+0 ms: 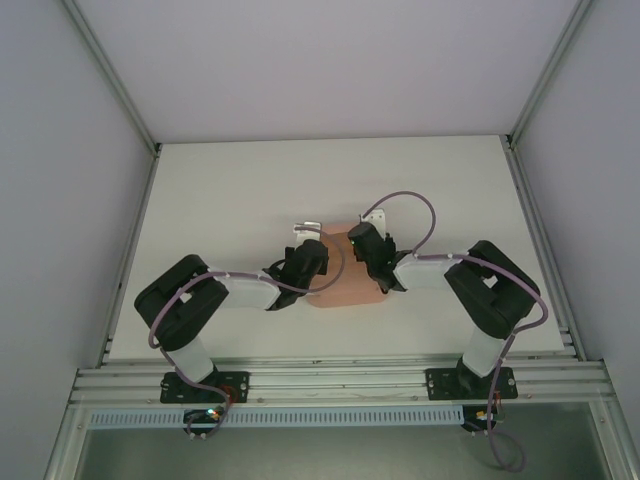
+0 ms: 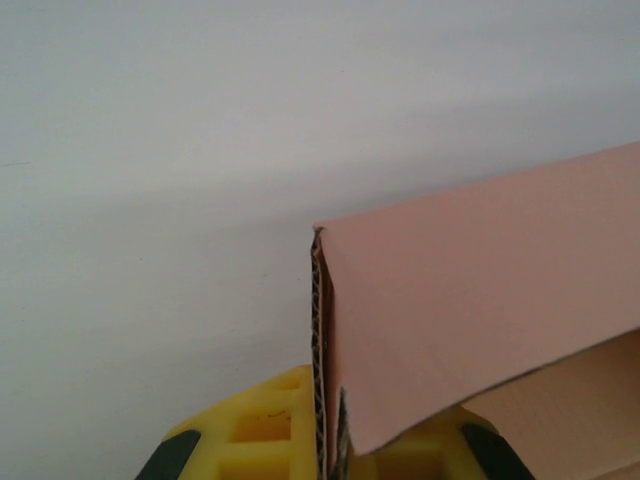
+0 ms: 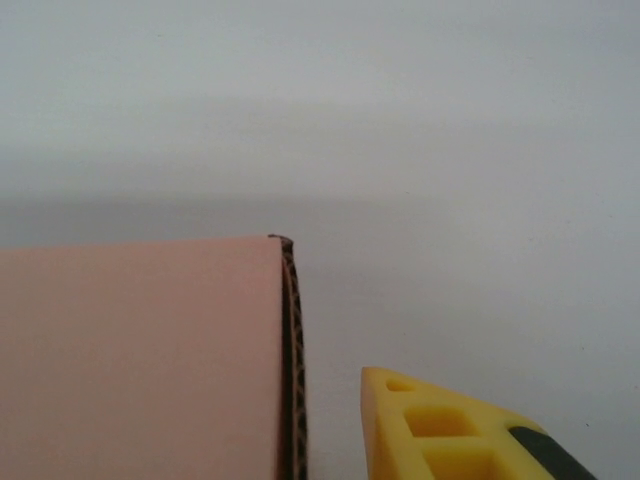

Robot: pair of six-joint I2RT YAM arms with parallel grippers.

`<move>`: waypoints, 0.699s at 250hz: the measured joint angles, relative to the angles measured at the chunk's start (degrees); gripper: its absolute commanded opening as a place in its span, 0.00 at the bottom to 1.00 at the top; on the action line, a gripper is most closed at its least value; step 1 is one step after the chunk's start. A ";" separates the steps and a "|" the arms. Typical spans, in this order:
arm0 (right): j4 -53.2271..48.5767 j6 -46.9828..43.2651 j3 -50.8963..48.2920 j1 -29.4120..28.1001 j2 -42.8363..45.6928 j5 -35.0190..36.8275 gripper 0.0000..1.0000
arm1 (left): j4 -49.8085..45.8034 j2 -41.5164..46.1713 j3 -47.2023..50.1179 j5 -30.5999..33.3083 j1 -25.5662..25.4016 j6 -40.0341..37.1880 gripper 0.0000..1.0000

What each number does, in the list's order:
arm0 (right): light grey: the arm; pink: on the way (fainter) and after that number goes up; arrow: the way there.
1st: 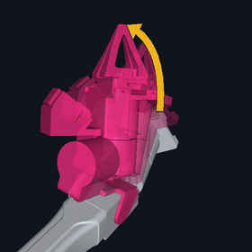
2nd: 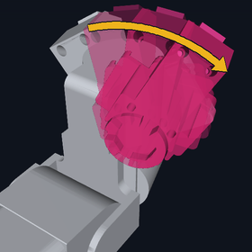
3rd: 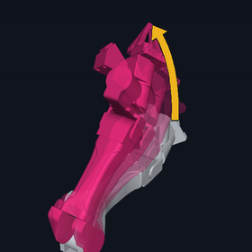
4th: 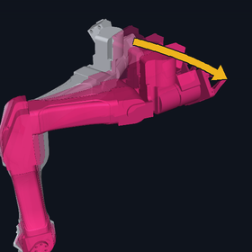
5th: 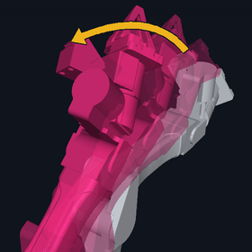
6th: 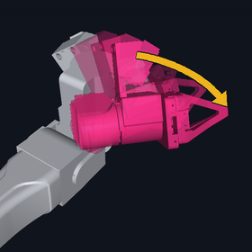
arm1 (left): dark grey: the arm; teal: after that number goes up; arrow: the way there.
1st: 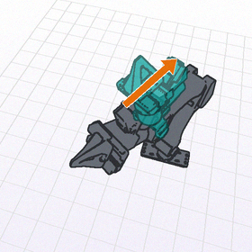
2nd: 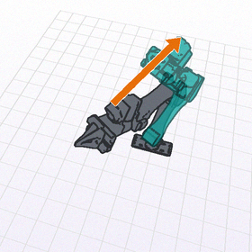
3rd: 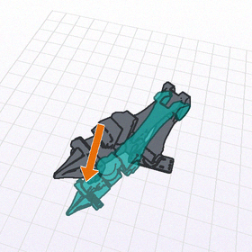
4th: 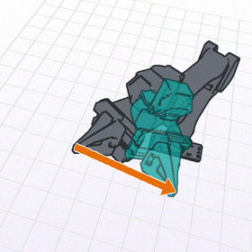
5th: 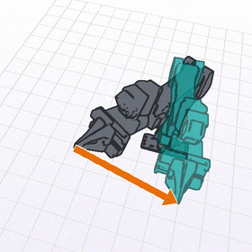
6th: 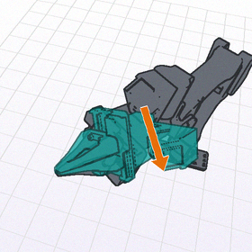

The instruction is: Assemble paper box

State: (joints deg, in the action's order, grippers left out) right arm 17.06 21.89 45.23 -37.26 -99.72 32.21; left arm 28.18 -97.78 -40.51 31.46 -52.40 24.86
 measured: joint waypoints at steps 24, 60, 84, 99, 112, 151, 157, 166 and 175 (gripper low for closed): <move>2.64 -1.88 -1.31 0.55 0.37 -1.97 0.44 | -0.35 0.00 0.00 0.70 0.11 0.00 0.00; 5.86 -5.68 -5.31 1.09 2.58 -8.57 0.64 | -0.92 0.00 -0.02 2.03 0.48 -0.02 0.00; 7.21 -8.04 -8.96 1.09 6.12 -14.51 0.77 | -1.07 0.00 -0.04 2.38 0.48 -0.02 0.00; 7.21 -8.74 -10.34 1.05 9.01 -17.09 0.85 | -1.20 0.00 -0.09 2.45 0.48 0.00 0.00; 7.19 -9.81 -10.93 1.05 11.69 -18.91 0.91 | -1.22 0.00 -0.11 2.45 0.48 -0.02 0.00; 7.06 -9.94 -11.67 1.01 19.02 -20.04 1.00 | -1.62 0.00 -0.31 2.40 0.70 -0.31 0.00; 6.88 -9.70 -12.04 1.01 20.31 -19.69 1.00 | -1.66 0.02 -0.31 2.40 0.74 -0.52 0.00; 6.45 -9.44 -12.72 1.01 22.32 -18.64 1.00 | -1.77 0.17 -0.31 2.34 0.83 -1.01 0.00; 5.42 -8.81 -13.31 1.05 24.46 -17.25 1.00 | -2.12 0.57 -0.31 1.92 1.05 -1.79 0.00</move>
State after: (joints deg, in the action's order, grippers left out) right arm 22.48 13.08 31.92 -36.21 -75.26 14.96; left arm 26.06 -97.21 -40.82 33.39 -51.35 23.07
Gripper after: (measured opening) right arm 0.995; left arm 0.066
